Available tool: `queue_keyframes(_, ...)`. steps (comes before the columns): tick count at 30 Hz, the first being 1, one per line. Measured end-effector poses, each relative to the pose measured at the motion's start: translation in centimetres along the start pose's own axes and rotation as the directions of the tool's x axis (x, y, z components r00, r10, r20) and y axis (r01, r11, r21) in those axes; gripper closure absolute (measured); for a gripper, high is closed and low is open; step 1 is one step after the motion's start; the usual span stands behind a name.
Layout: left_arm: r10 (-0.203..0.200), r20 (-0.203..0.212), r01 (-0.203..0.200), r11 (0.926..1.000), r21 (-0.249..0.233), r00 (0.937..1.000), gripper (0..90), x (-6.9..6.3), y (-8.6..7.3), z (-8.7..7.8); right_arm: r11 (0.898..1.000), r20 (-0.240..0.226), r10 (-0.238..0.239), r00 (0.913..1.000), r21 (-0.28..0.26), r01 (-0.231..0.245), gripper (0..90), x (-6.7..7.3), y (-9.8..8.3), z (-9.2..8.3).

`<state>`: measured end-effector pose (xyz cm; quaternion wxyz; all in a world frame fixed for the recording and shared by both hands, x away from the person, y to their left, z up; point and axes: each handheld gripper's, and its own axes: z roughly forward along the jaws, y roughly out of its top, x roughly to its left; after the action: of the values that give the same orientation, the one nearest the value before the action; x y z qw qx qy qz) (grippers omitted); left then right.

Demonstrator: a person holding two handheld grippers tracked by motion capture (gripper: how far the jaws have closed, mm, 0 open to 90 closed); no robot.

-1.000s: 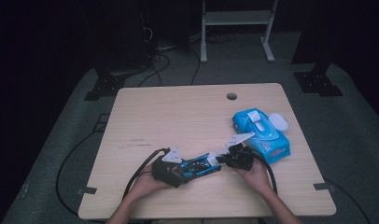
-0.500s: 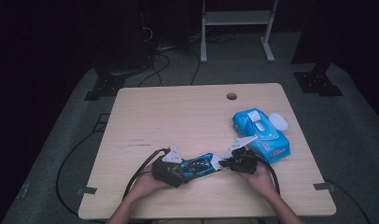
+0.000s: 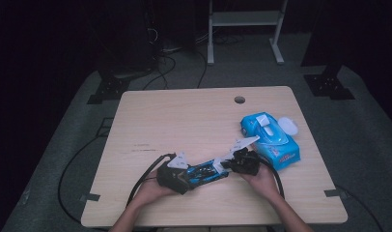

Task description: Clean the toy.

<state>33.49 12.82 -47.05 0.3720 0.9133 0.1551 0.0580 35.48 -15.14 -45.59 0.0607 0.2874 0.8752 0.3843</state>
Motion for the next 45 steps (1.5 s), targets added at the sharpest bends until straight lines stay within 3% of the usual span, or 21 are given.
queue_keyframes(2,0.0,-0.003,0.0,1.0,0.001,1.0,24.0,0.0,0.0,0.0,1.0,-0.014,-0.011,0.9998,0.021,0.012,87.2,0.5,-0.4,-0.3)
queue_keyframes(8,-0.004,-0.004,0.004,1.0,-0.002,1.0,23.9,-0.1,0.2,0.2,0.997,-0.075,-0.073,0.9945,-0.004,0.073,87.2,2.4,0.5,-0.3)
queue_keyframes(11,-0.003,-0.004,0.003,1.0,0.0,1.0,23.9,-0.1,0.2,0.2,0.992,-0.107,-0.122,0.9867,0.006,0.123,87.3,4.0,1.5,1.0)
queue_keyframes(17,0.001,-0.002,-0.001,1.0,-0.002,1.0,23.9,-0.1,0.3,0.3,0.99,-0.159,-0.142,0.9769,-0.01,0.142,87.3,5.4,2.9,2.5)
queue_keyframes(18,-0.004,-0.002,0.004,1.0,-0.007,1.0,23.9,-0.1,0.4,0.4,0.989,-0.193,-0.145,0.9705,-0.014,0.145,87.3,6.1,3.5,3.4)
queue_keyframes(21,0.007,-0.001,-0.007,1.0,0.0,1.0,23.8,0.0,0.3,0.3,0.986,-0.21,-0.168,0.9632,-0.017,0.168,87.3,7.3,4.3,4.8)
queue_keyframes(22,-0.001,0.005,0.001,1.0,-0.001,1.0,23.9,0.0,0.2,0.2,0.984,-0.208,-0.179,0.9615,-0.015,0.18,87.2,7.3,4.5,4.9)
queue_keyframes(24,-0.001,0.002,0.001,1.0,-0.007,1.0,23.9,0.0,0.1,0.2,0.988,-0.232,-0.155,0.9602,-0.011,0.157,85.8,6.9,4.7,4.9)
queue_keyframes(30,-0.001,0.001,0.001,1.0,-0.004,1.0,23.9,0.0,0.2,0.2,0.985,-0.163,-0.175,0.9711,-0.015,0.174,65.8,6.6,4.4,2.8)
queue_keyframes(36,0.0,-0.001,0.0,1.0,0.001,1.0,23.9,-0.1,0.1,0.2,0.985,-0.113,-0.166,0.9796,-0.056,0.161,58.7,5.6,3.9,0.6)
queue_keyframes(39,0.0,0.0,0.0,1.0,0.001,1.0,23.8,0.0,0.1,0.2,0.987,-0.089,-0.142,0.9858,-0.092,0.134,53.3,4.7,3.7,-0.2)
queue_keyframes(42,0.0,-0.001,0.0,1.0,0.001,1.0,23.8,-0.1,0.1,0.2,0.989,-0.06,-0.118,0.9912,-0.092,0.112,47.5,4.1,3.7,-0.2)
queue_keyframes(45,0.003,-0.002,-0.003,1.0,-0.003,1.0,23.9,0.0,0.2,0.2,0.998,-0.084,-0.034,0.9959,-0.052,0.03,42.7,2.6,3.5,1.3)
